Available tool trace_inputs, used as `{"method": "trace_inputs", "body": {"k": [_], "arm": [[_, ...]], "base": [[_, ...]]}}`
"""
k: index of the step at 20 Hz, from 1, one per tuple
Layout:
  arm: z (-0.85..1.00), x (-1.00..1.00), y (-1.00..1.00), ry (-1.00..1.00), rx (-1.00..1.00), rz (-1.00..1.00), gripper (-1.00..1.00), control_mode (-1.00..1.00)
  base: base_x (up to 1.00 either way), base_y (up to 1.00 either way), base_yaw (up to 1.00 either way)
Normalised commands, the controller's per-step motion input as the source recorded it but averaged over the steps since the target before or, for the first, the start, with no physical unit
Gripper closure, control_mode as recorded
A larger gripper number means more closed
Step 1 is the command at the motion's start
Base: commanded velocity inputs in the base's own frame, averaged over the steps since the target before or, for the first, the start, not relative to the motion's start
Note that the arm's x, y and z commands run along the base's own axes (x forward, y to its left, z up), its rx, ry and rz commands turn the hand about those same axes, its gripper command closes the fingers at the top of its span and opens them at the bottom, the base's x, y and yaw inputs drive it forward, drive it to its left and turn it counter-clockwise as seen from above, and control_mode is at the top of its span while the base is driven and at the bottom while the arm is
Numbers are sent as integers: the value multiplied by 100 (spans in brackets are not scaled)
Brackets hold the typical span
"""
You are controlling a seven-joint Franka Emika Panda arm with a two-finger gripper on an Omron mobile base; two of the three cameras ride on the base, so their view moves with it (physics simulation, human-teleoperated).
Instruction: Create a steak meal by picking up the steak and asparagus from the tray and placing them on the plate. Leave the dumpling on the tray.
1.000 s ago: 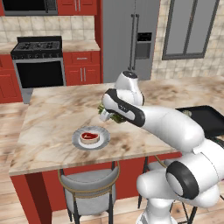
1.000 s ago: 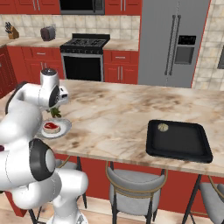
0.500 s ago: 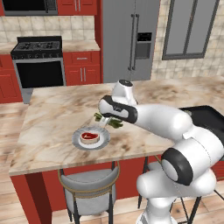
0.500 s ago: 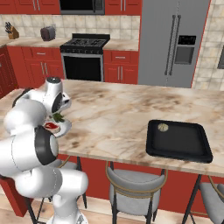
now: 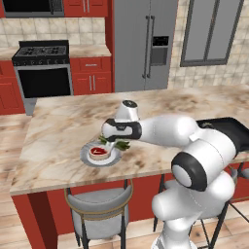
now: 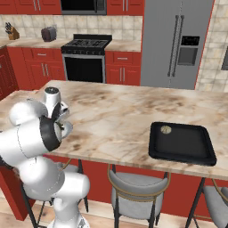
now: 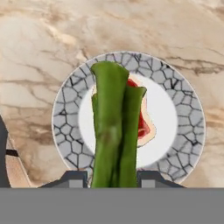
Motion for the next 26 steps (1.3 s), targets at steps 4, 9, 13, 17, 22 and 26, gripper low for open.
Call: {"method": "trace_inputs", "body": {"k": [4,9,13,17,22,26], "arm": [[-33,30,16,2,-2,3,100,-100],[-26,38,13,3,-1,3,100,-100],[-20,40,11,3,-1,3,100,-100],[-15,41,8,2,0,3,100,-100],[-15,42,7,2,0,3,100,-100],[-25,37,2,1,0,2,100,-100]], "base": [[0,0,0],[0,0,0],[0,0,0],[0,0,0],[0,0,0],[0,0,0]]}}
